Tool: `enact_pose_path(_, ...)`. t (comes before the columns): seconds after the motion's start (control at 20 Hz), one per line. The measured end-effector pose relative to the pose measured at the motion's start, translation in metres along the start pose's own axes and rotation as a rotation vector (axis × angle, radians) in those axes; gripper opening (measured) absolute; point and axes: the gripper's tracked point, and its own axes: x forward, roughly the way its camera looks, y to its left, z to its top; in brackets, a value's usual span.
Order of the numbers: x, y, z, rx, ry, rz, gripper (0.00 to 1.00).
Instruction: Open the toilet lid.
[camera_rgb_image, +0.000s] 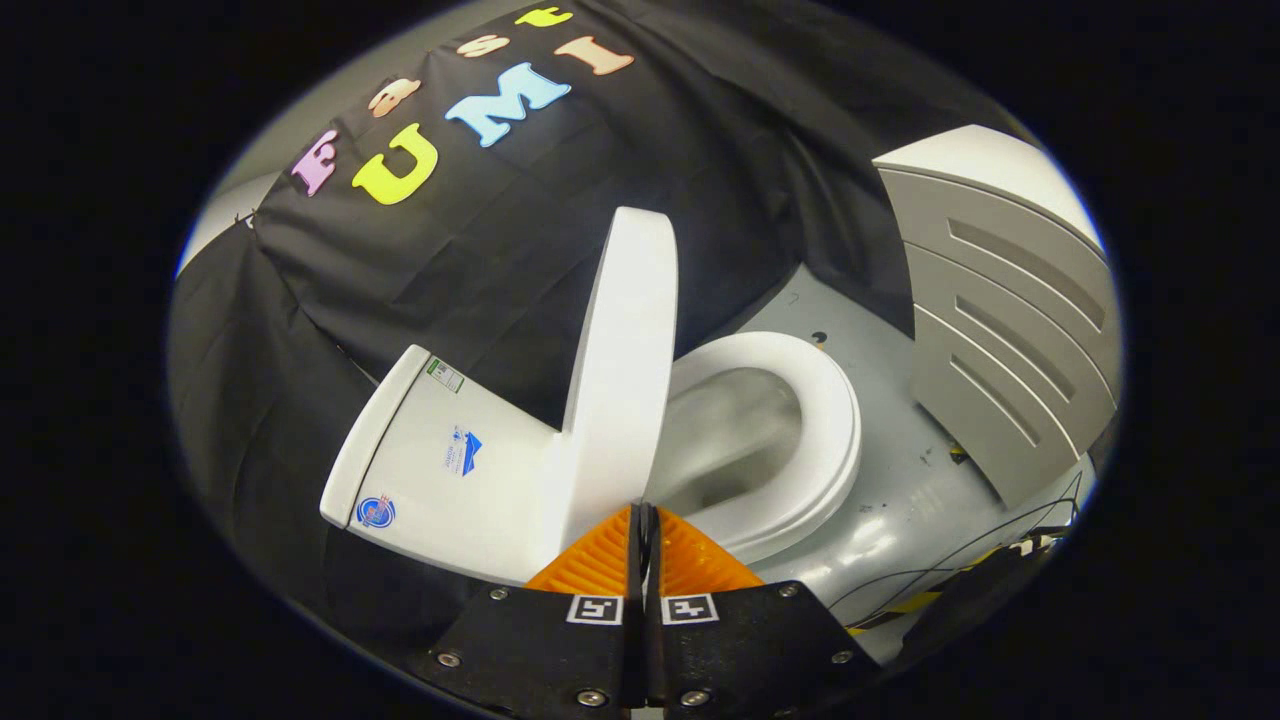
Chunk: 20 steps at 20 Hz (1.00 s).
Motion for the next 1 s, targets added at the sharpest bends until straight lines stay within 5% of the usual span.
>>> enact_pose_path(0.55, -0.007, 0.055, 0.009, -0.199, -0.100, -0.019, 0.00)
enact_pose_path(1.0, -0.010, 0.103, 0.010, -0.228, -0.136, -0.007, 0.00)
